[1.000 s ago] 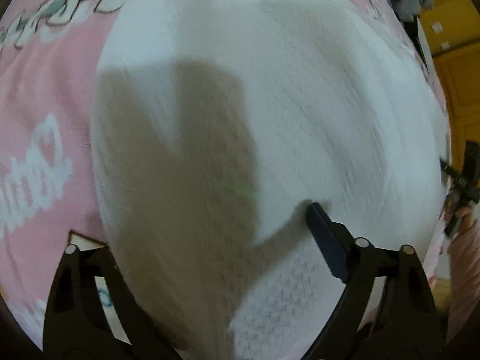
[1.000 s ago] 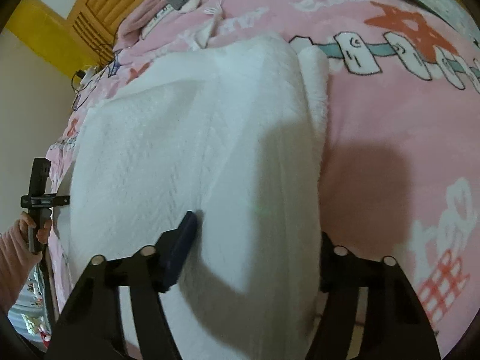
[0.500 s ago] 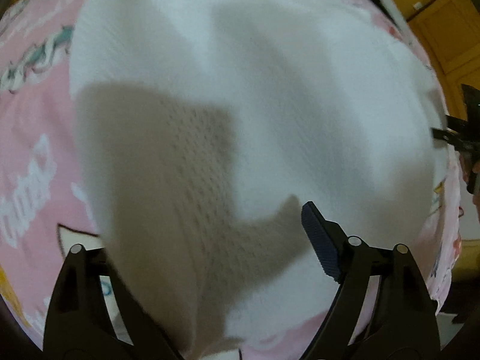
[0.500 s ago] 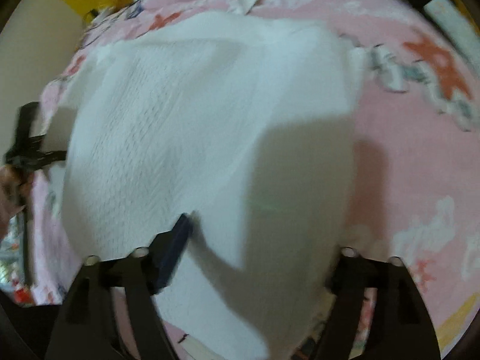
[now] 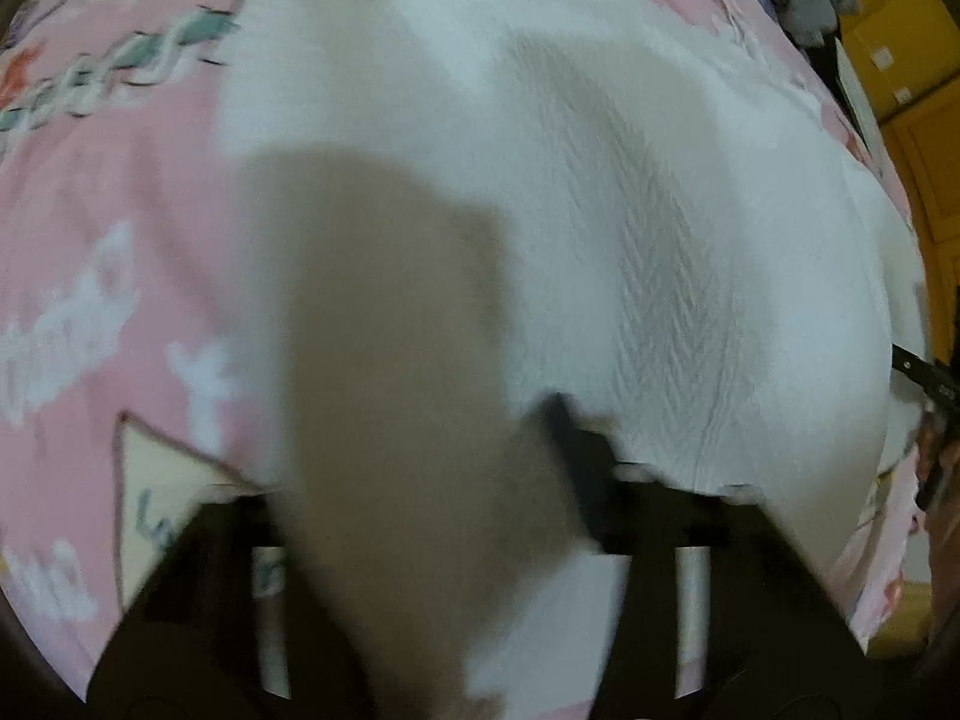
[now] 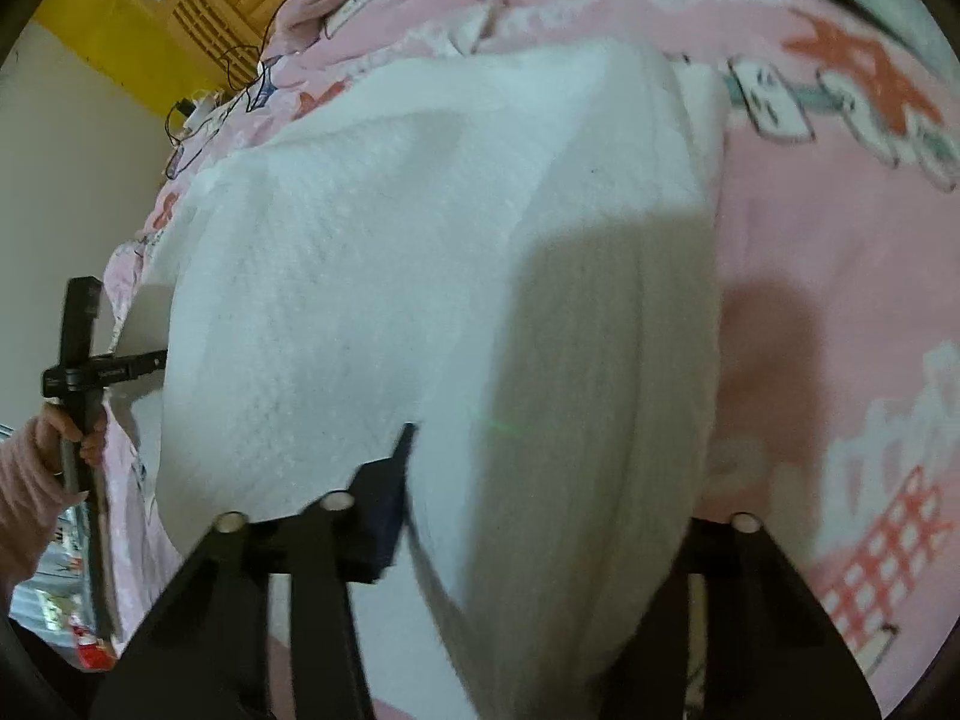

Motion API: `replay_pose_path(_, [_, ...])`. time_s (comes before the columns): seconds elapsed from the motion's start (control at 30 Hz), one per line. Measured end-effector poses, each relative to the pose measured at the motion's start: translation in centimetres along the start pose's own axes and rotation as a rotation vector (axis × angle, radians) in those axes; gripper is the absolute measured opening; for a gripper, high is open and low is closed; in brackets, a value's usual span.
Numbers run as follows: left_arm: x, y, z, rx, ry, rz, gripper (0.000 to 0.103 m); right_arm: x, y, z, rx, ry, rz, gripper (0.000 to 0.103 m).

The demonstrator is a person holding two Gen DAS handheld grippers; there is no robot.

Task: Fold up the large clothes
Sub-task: 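Grasp the folded hoodie edge with the left gripper while the right gripper grasps it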

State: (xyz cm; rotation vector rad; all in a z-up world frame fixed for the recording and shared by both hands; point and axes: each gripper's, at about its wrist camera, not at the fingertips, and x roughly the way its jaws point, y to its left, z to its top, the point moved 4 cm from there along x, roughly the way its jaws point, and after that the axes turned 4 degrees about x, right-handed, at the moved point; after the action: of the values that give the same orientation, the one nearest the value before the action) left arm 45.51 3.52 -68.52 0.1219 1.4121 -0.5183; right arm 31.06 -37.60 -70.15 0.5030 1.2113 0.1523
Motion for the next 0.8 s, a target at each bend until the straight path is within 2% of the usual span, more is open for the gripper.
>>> replay_pose_path(0.07, [-1.1,0.0,-0.2,-0.008,-0.014,-0.04,0.026,-0.8,1.7,-0.1,0.002,-0.011,0.037,0.032])
replay_pose_path(0.23, [-3.5,-1.7,-0.9,0.019,-0.045,-0.133,0.024,-2.0,5.4,0.5,0.012,-0.03,0.097,0.03])
replay_pose_path(0.4, [-4.6,-4.0,0.2,-0.038,-0.07,-0.22,0.023,-3.7,8.1,1.7,0.084,-0.074,0.221,0.029])
replay_pose_path(0.53, [-6.4,-4.7,0.9,-0.064,-0.088,-0.298,0.022,-4.8,10.4,3.1,0.078,-0.09,0.257,0.029])
replay_pose_path(0.6, [-7.5,-4.8,0.9,-0.084,-0.096,-0.336,0.022,-5.4,11.5,3.8,0.109,-0.097,0.309,0.029])
replay_pose_path(0.73, [-9.3,-5.2,1.2,-0.08,-0.12,-0.353,0.021,-6.7,13.3,4.8,0.112,-0.11,0.374,0.028])
replay_pose_path(0.8, [-10.6,-5.3,1.2,-0.064,-0.142,-0.346,0.018,-7.5,14.9,5.3,0.064,-0.131,0.411,0.028])
